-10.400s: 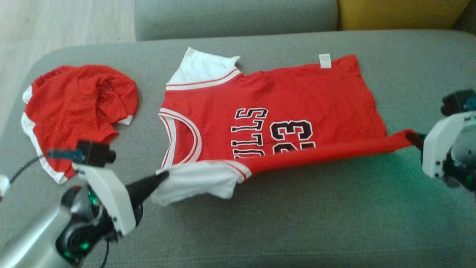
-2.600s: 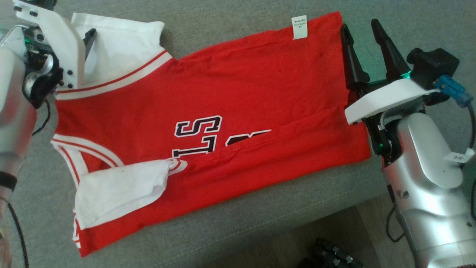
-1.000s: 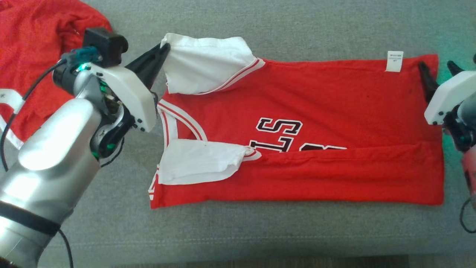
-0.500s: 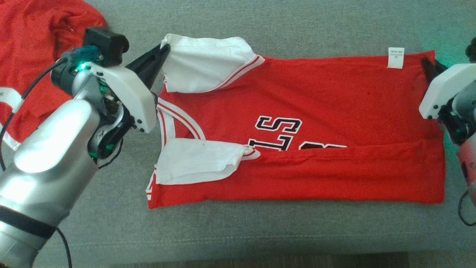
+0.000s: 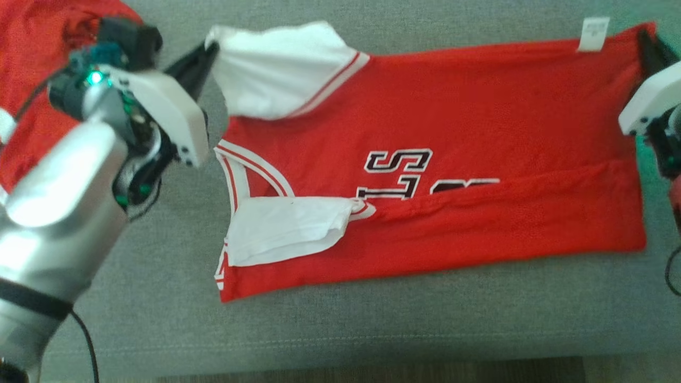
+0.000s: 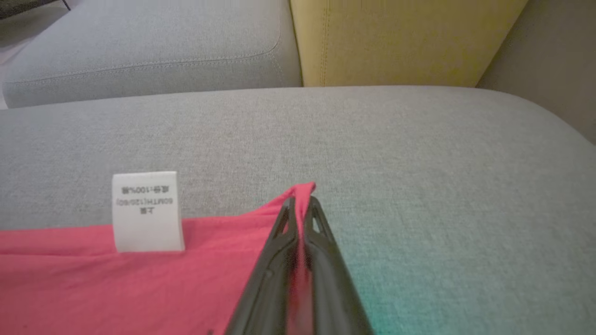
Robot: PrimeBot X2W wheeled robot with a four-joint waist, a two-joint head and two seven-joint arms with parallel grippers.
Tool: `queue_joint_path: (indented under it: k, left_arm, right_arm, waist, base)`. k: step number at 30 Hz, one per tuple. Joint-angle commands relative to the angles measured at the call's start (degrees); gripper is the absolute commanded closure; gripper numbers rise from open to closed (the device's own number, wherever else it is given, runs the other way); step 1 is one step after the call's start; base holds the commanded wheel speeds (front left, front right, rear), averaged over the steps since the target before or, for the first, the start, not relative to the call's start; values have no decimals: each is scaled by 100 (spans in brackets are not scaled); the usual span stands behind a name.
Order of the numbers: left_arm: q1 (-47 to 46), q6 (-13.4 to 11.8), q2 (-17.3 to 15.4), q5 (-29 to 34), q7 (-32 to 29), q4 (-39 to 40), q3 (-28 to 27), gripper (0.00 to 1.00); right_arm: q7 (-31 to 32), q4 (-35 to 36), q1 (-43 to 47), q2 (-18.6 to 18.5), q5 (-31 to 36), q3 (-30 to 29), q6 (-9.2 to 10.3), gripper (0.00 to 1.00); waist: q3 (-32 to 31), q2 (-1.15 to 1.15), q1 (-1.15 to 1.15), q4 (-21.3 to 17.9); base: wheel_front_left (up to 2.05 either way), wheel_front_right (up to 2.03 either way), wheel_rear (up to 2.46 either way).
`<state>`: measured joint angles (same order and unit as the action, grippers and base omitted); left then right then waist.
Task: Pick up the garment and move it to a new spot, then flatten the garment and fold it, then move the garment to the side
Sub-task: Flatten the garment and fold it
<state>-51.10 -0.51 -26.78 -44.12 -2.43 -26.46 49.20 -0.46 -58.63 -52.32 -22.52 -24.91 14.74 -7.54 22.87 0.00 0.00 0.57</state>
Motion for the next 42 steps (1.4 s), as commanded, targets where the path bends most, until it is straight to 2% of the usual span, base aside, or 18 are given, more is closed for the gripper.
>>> queue_joint_path:
  k: [1, 12, 17, 22, 31, 42]
  left_arm:
    - [-436, -25, -199, 19, 33, 31, -323, 100]
    - [-1560, -20, 154, 414, 493, -1093, -357, 100]
    - [-1622, 179, 340, 453, 761, -1516, -265, 100]
    - [-1265, 412, 296, 549, 850, -1600, 23, 100]
    - [-446, 420, -6, 514, 796, -874, 270, 100]
    - [832, 21, -788, 464, 144, 1120, 680, 100]
  right_arm:
    - [-157, 83, -184, -73, 45, -2, 5, 100]
    - [-1046, -411, -898, 176, 267, -217, 5, 100]
    - [-1253, -524, -881, 317, 234, -150, 5, 100]
    - [-1381, -451, -551, 207, -21, -52, 5, 100]
    - [-1383, -111, 236, -22, -537, 252, 5, 100]
    - [-665, 330, 1340, -500, -1341, 807, 5, 100]
  waist:
    - [42, 0, 0, -9]
    - [272, 0, 0, -79]
    - [198, 0, 0, -73]
    - [-35, 0, 0, -11]
    - [-525, 0, 0, 145]
    - [-1131, 0, 0, 308]
  base:
    - [0, 0, 0]
    - [0, 0, 0]
    - [0, 0, 0]
    - [0, 0, 0]
    - [0, 0, 0]
    - [0, 0, 0]
